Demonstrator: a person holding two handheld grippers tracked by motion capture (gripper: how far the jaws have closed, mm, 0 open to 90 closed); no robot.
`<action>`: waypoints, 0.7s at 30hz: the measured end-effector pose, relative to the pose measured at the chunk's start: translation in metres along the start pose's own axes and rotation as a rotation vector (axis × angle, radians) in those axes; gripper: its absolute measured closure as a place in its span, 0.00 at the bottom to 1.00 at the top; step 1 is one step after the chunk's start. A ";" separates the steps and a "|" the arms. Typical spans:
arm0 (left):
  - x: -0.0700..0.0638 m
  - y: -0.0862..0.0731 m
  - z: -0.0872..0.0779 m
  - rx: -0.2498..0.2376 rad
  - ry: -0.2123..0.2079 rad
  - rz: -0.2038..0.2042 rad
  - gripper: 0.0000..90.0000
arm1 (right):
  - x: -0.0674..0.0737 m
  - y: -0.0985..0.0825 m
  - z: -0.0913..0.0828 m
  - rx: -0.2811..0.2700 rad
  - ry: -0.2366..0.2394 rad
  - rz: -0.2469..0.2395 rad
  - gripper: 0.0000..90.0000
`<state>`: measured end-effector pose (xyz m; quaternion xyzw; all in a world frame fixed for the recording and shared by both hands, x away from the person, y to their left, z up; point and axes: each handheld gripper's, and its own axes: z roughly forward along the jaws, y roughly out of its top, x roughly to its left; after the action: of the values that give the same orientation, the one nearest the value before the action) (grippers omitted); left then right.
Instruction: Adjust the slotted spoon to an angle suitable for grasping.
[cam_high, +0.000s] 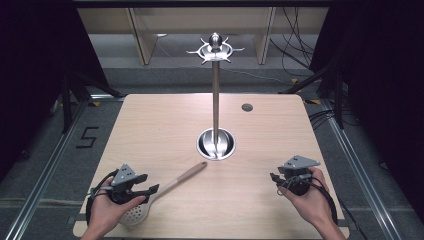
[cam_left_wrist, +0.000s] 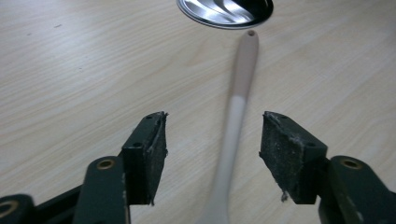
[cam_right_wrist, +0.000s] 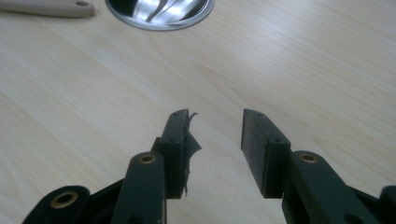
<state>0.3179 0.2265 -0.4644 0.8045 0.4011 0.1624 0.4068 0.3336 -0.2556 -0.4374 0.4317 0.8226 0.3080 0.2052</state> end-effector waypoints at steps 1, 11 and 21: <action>0.000 0.000 0.000 0.000 0.000 0.000 0.47 | -0.001 -0.002 0.003 0.007 0.006 -0.025 0.70; -0.001 0.021 0.009 0.161 -0.028 0.071 0.56 | -0.004 -0.011 0.010 0.065 0.013 -0.060 0.70; -0.007 0.033 0.015 0.287 -0.063 0.083 0.64 | -0.005 -0.014 0.012 0.077 0.024 -0.054 0.68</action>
<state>0.3395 0.2020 -0.4476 0.8750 0.3739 0.0948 0.2927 0.3356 -0.2624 -0.4556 0.4132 0.8476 0.2757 0.1867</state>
